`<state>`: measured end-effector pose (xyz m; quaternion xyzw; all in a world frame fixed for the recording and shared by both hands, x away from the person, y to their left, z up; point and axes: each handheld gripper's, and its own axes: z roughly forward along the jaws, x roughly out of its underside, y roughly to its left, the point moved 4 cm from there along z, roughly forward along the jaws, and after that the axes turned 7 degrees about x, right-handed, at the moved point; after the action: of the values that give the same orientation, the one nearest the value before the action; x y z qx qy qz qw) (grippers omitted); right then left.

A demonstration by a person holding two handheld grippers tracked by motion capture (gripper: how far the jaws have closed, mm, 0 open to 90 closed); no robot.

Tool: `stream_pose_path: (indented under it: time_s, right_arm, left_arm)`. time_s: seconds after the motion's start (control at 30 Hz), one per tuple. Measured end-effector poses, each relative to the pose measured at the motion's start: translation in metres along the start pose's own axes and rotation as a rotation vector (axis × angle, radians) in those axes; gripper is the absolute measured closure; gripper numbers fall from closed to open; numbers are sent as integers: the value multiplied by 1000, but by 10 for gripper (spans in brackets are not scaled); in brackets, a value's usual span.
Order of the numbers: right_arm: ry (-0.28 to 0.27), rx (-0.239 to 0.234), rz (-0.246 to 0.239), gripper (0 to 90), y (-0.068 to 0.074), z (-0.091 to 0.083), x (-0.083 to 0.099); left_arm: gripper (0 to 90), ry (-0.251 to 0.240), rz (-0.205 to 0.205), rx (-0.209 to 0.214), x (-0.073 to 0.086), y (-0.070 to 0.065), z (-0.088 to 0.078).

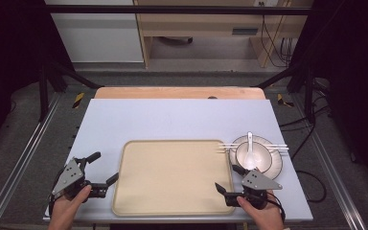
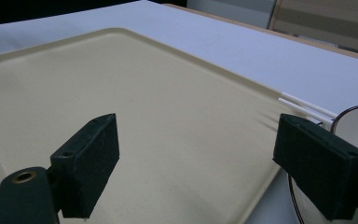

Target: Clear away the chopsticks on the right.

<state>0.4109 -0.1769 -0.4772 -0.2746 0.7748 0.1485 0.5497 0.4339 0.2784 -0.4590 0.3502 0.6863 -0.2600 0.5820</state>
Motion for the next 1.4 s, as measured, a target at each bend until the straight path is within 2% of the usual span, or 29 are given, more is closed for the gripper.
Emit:
stream_pose_path:
  time_s: [0.17,0.23,0.43,0.5,0.53,0.57,0.6,0.63,0.67,0.77,0.8,0.83,0.87,0.9,0.97,1.0,1.03,1.1,1.13,1.17,1.2,1.23,1.4]
  right_arm:
    - [8,7,-6,167,-1,-1,0]
    - [9,24,-7,172,-2,-5,-2]
    - [18,32,-30,153,0,-11,-4]
    - [24,44,-32,178,-2,-15,-8]
    - [11,65,-33,257,-10,-23,-19]
    - [11,65,-33,257,-10,-23,-19]
    - [11,70,-38,298,-14,-27,-24]
    - [24,87,-67,348,-22,-31,-32]
    - [49,131,-105,445,-41,-38,-45]
    - [91,192,-108,567,-79,-43,-59]
    - [111,224,-91,619,-99,-44,-63]
    - [111,224,-91,619,-99,-44,-63]
    - [136,251,-71,667,-116,-43,-64]
    - [184,298,-59,746,-140,-40,-61]
    - [258,340,-10,820,-165,-33,-54]
    - [279,350,7,862,-175,-28,-49]
    - [308,356,27,880,-183,-23,-44]
    - [355,376,24,900,-194,-15,-36]
    - [395,388,47,900,-204,-7,-27]
    - [395,388,47,900,-204,-7,-27]
    - [418,398,47,900,-209,-3,-23]
    - [456,405,69,899,-218,4,-14]
    - [514,416,90,897,-232,14,-3]
  left_arm:
    - [17,4,-6,-1,0,0,0]
    - [17,8,-12,-6,1,1,-1]
    - [20,12,-21,-15,2,2,-2]
    - [22,13,-23,-18,2,2,-2]
    - [23,15,-22,-21,2,2,-3]
    - [24,15,-22,-21,2,2,-3]
    - [24,16,-21,-21,2,2,-3]
    - [25,13,-20,-22,2,1,-2]
    - [26,15,-19,-24,2,1,-2]
    - [28,19,-17,-25,2,1,-2]
    - [30,20,-17,-27,2,2,-2]
    - [31,20,-17,-27,2,2,-2]
    - [31,26,-16,-27,3,2,-2]
    - [32,27,-17,-27,3,2,-1]
    - [34,28,-15,-27,3,2,-1]
    - [34,33,-13,-27,3,2,-1]
    - [35,33,-11,-26,3,2,-1]
    - [36,34,-10,-26,3,1,-1]
    - [37,35,-9,-26,4,1,-1]
    - [37,35,-9,-26,4,1,-1]
    - [37,36,-11,-27,4,2,-1]
    - [38,36,-12,-26,4,2,-1]
    - [40,37,-8,-26,4,2,-1]
